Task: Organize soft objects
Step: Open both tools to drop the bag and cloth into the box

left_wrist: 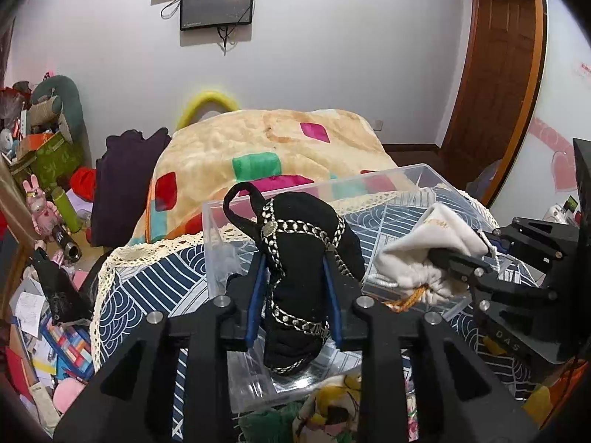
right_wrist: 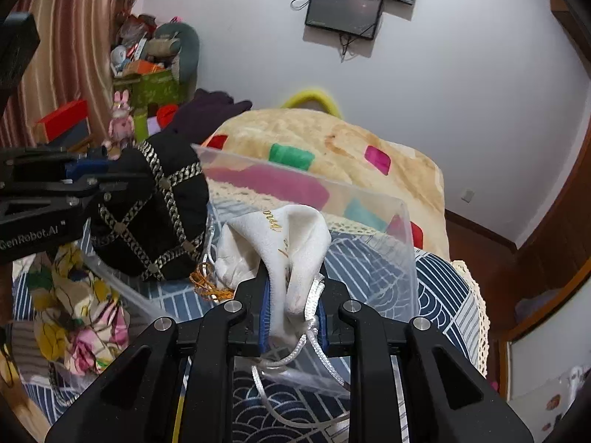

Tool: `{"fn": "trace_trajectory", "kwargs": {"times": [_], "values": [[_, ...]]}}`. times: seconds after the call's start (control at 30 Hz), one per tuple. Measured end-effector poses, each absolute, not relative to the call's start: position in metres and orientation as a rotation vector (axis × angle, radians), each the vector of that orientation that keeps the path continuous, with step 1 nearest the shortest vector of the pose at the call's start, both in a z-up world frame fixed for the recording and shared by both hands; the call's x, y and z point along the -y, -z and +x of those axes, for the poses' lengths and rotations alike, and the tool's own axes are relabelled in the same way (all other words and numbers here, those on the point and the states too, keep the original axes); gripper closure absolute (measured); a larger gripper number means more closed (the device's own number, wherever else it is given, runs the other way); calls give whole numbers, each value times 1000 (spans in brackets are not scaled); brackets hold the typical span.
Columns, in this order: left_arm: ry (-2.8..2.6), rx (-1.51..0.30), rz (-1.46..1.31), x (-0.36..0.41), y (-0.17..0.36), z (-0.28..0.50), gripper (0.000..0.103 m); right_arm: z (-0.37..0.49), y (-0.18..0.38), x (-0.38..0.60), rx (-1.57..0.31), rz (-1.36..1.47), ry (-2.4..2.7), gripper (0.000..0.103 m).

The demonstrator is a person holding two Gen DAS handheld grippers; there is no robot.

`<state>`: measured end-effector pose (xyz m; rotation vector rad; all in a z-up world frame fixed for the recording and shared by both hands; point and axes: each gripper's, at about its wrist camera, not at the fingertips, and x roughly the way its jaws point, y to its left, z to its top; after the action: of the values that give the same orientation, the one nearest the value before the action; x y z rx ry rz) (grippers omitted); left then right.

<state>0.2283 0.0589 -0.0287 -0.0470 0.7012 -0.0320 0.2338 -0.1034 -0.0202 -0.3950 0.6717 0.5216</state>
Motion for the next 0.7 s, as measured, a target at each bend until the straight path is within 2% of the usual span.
{"fn": "trace_trajectory", "kwargs": {"times": [0.03, 0.1, 0.27, 0.37, 0.5, 0.57, 0.63, 0.7], "values": [[31, -692, -45, -59, 27, 226, 67, 235, 20, 103, -676, -402, -522, 81], [18, -667, -44, -58, 23, 221, 52, 232, 20, 103, -670, -414, -521, 76], [11, -616, -56, -60, 10, 209, 46, 223, 14, 109, -644, -413, -526, 60], [13, -589, -65, -62, 1, 201, 42, 218, 8, 112, -628, -403, -531, 60], [11, -540, -66, -61, -11, 185, 31, 210, -4, 118, -595, -377, -539, 58], [11, -513, -68, -59, -17, 175, 27, 204, -12, 122, -570, -357, -540, 51], [14, -495, -73, -58, -21, 166, 21, 197, -20, 126, -540, -336, -543, 47], [15, -477, -85, -59, -25, 157, 10, 192, -25, 128, -522, -323, -545, 47]]}}
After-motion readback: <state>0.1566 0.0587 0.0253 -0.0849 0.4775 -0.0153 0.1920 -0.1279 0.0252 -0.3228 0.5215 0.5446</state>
